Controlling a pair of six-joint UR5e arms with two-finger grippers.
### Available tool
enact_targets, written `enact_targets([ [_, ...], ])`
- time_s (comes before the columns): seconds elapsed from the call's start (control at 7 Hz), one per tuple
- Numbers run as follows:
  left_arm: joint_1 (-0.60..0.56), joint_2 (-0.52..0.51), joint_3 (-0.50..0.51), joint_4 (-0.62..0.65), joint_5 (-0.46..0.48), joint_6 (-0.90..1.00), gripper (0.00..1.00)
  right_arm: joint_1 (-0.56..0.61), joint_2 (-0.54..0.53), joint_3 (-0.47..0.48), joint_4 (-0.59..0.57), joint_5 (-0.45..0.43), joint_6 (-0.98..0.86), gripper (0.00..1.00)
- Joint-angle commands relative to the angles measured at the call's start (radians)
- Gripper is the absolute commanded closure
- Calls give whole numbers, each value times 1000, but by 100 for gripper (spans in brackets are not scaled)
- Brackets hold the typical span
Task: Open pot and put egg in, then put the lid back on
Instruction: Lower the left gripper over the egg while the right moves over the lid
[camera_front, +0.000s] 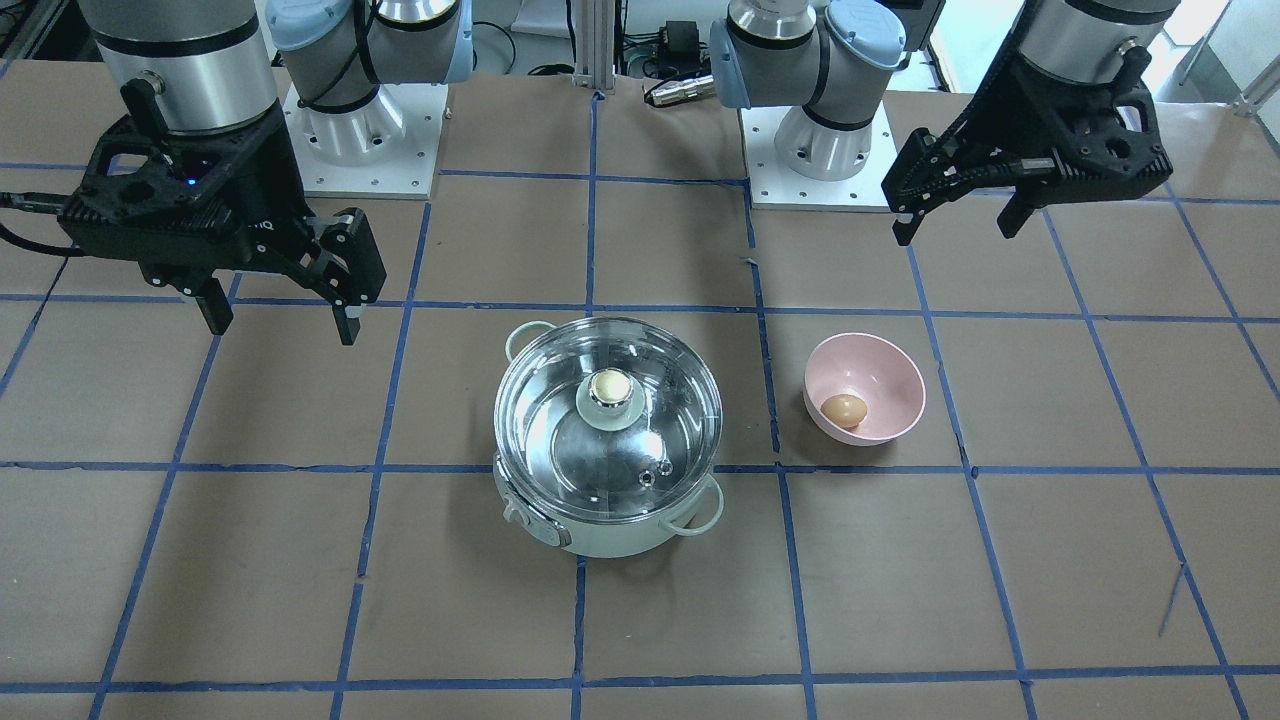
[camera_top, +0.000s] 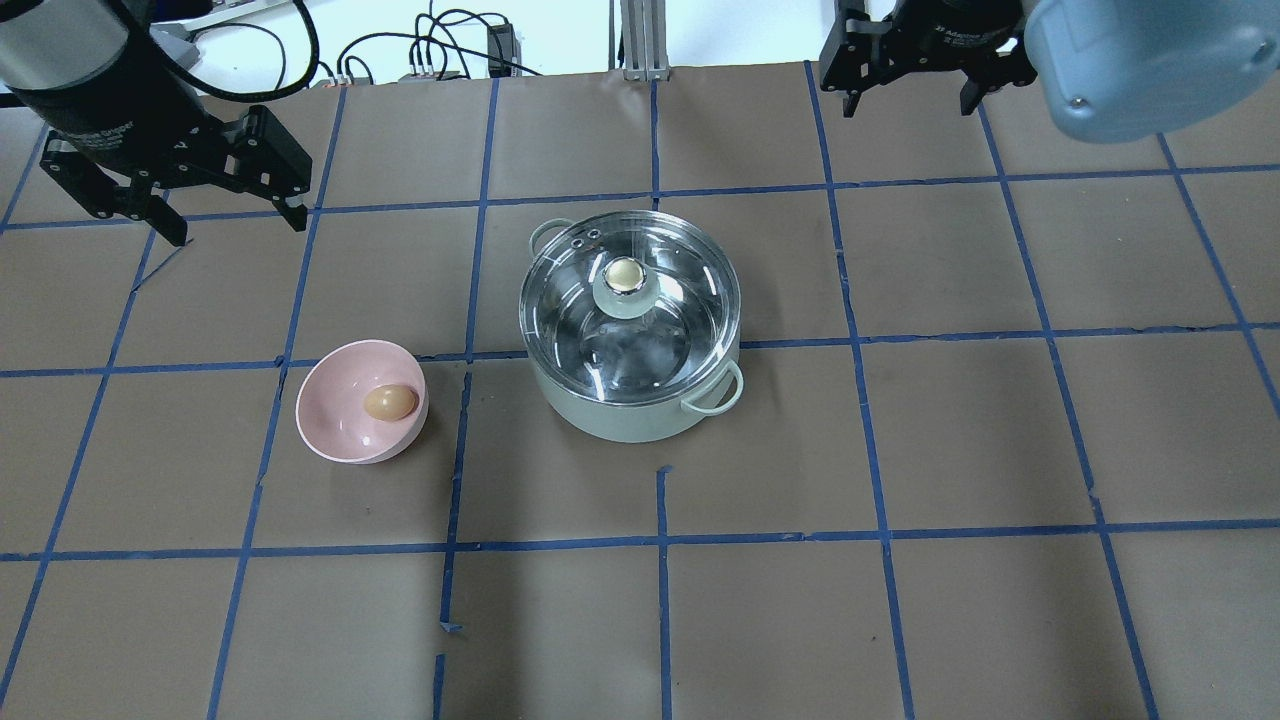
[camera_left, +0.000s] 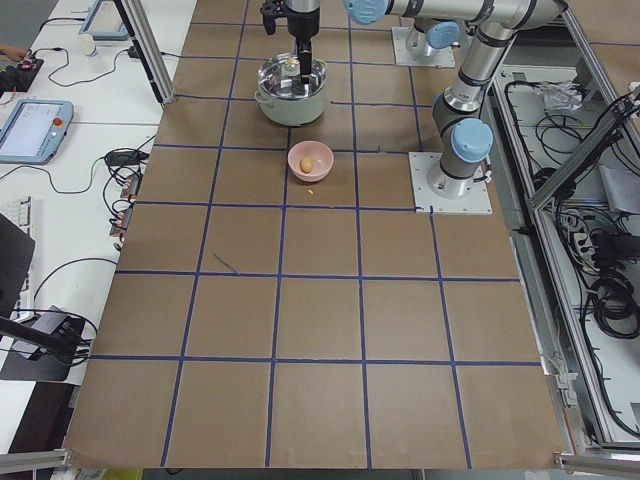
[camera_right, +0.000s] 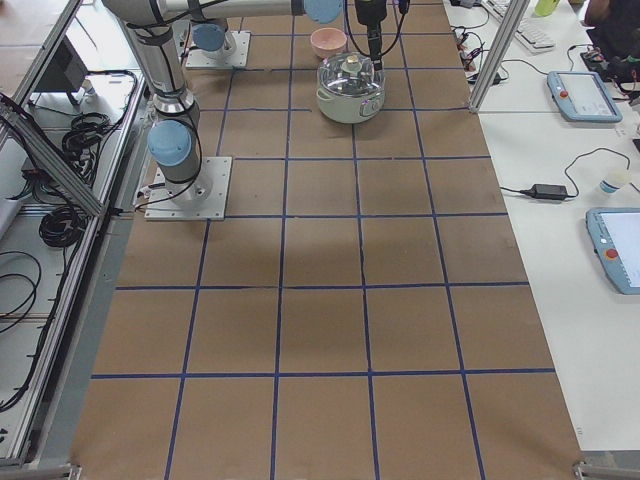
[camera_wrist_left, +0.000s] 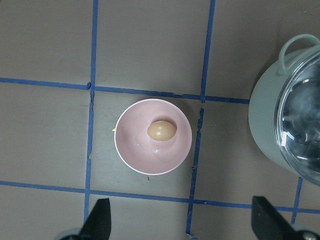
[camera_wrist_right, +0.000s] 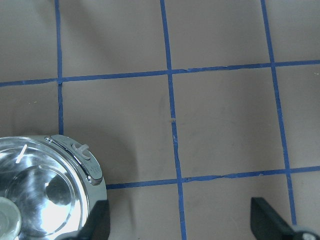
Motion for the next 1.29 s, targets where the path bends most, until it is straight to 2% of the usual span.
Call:
enact_targets([
  [0.0, -1, 0, -5, 0, 1, 0, 0, -4, 1, 16, -4, 10, -1, 0],
  [0.29, -1, 3, 1, -22, 1, 0, 0, -3, 2, 18, -8, 9, 0, 0],
  [0.57, 4, 6, -40, -31, -1, 11, 0, -1, 2, 61, 6, 12, 4, 0],
  [0.71, 16, -14, -85, 10, -9, 24, 0, -1, 2, 70, -6, 12, 4, 0],
  [1.0, 18, -23, -288, 229, -7, 50, 0, 2, 21, 73, 7, 26, 10, 0],
  [1.14, 21, -23, -374, 324, -9, 57, 1, 3, 22, 72, 0, 74, 11, 0],
])
